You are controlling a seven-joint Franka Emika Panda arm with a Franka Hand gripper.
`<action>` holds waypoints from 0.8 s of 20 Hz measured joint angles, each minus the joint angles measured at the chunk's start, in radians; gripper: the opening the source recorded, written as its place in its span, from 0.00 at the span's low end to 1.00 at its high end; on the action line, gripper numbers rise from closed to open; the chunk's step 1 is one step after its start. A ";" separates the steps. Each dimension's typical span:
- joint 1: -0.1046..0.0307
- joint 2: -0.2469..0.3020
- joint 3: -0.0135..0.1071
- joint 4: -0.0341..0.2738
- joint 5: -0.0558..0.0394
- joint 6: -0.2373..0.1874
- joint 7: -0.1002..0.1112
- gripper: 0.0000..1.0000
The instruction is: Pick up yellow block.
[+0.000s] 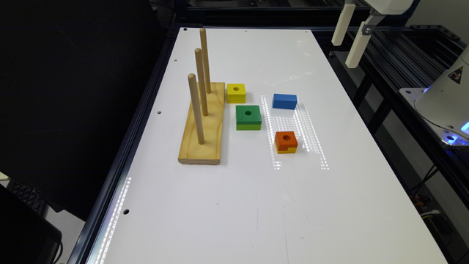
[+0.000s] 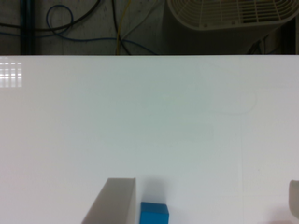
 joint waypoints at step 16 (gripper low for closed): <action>-0.078 0.050 -0.006 0.039 -0.0086 0.034 -0.075 1.00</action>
